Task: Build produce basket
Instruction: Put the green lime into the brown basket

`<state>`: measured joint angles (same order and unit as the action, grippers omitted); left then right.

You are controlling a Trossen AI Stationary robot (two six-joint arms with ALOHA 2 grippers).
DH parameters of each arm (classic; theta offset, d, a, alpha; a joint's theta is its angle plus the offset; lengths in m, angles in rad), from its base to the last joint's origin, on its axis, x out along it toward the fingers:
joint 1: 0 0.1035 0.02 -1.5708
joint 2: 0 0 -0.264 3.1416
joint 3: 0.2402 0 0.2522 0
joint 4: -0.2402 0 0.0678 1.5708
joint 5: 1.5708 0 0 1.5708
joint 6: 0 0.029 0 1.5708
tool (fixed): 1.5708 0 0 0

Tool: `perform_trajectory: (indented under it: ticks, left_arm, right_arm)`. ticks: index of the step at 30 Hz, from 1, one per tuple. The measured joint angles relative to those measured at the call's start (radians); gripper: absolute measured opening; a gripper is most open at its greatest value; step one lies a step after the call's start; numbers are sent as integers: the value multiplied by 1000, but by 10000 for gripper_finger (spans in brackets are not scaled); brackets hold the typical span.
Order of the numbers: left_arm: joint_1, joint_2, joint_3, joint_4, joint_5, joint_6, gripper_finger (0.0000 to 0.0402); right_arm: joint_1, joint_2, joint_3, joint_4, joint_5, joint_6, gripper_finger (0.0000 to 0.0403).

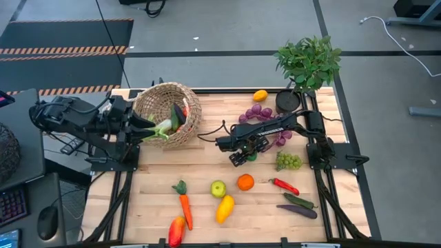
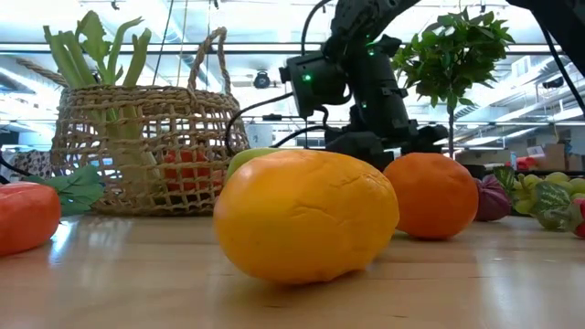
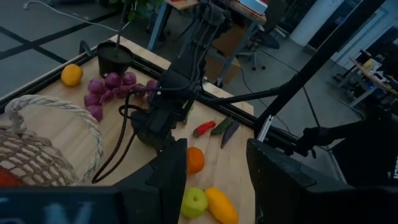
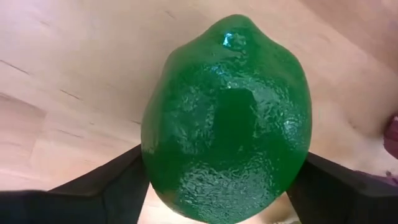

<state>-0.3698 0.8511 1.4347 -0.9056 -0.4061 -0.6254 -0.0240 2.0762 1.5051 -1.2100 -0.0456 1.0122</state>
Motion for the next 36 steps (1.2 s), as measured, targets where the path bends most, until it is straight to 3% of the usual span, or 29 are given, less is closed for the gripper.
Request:
perform_trajectory:
  ticks: [9,18,26,30,36]
  left_arm:
    - [0,13,0,-9,0,-29,172]
    - [0,13,0,-9,-21,-40,172]
    - [0,13,0,-2,-98,-39,172]
    - [0,13,0,2,-99,-38,172]
    - [0,13,0,3,-126,-32,172]
  right_arm:
    - [0,-5,17,3,0,-45,264]
    - [-21,-116,203,-1,144,-65,274]
    - [-58,-200,395,51,266,-221,272]
    - [-75,-216,464,149,304,-322,272]
    - [-95,-216,502,456,307,-481,272]
